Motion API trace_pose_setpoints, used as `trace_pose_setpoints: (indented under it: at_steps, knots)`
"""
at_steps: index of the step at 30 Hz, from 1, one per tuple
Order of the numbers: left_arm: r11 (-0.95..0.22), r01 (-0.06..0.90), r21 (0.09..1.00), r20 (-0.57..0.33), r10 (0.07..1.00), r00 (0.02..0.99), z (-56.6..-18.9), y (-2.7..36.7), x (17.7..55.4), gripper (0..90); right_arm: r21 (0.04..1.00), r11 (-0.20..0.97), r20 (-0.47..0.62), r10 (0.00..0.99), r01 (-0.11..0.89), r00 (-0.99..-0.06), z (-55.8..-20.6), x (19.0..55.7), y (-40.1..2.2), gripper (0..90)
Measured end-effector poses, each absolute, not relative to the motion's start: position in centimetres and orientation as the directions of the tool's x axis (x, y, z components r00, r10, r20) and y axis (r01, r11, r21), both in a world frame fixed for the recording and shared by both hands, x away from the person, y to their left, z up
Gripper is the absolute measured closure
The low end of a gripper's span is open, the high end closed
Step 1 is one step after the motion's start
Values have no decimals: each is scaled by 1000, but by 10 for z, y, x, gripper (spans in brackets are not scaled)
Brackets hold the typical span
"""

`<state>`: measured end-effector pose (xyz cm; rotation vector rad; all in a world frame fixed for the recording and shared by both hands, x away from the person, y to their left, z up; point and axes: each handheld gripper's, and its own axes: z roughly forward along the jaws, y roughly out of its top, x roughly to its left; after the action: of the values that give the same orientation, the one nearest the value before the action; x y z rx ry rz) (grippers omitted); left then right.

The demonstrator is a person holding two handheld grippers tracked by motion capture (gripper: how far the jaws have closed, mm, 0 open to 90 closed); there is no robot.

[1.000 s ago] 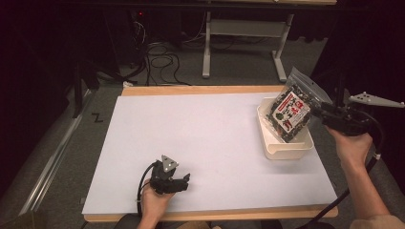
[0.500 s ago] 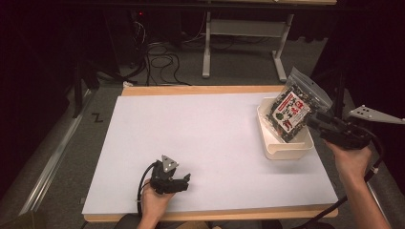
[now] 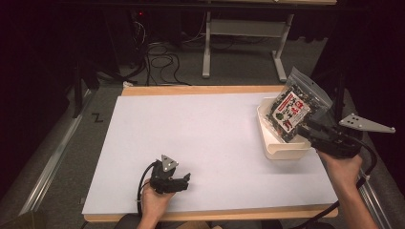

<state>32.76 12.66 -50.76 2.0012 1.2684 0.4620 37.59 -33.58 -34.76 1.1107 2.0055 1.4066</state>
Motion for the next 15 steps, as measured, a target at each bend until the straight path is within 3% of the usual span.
trace_pose_setpoints:
  at_steps: [15]
  knots:
    - [-265,633,727,-70,889,453,-507,127,327,228,917,154,112,784,367,-610,-370,364,-316,470]
